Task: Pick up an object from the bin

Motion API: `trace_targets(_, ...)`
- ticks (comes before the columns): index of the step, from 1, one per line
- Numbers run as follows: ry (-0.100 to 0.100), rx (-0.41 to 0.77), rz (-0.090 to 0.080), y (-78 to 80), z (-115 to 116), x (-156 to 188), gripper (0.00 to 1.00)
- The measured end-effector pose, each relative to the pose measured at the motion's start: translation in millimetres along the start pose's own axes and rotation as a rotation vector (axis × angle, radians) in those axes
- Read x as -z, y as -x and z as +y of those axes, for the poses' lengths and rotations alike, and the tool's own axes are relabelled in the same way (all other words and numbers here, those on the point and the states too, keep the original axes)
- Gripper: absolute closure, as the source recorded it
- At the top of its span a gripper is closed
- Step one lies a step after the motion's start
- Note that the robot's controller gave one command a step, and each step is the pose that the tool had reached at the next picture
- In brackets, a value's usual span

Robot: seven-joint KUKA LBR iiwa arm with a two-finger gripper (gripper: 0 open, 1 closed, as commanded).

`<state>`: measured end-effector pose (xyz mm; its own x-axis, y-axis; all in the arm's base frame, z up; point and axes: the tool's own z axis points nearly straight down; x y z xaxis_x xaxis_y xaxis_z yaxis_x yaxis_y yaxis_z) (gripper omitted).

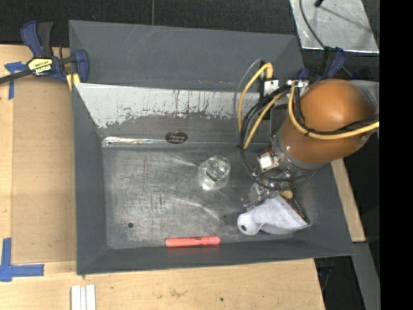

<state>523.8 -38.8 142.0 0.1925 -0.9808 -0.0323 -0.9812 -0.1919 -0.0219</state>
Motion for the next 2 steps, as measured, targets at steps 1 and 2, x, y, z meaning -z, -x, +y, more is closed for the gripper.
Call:
trace_targets(1,-0.017,-0.06,0.02,3.3,3.8,13.5,1.0)
trace_targets(2,-0.019,-0.056,-0.014,-6.3,11.6,-36.3,1.0)
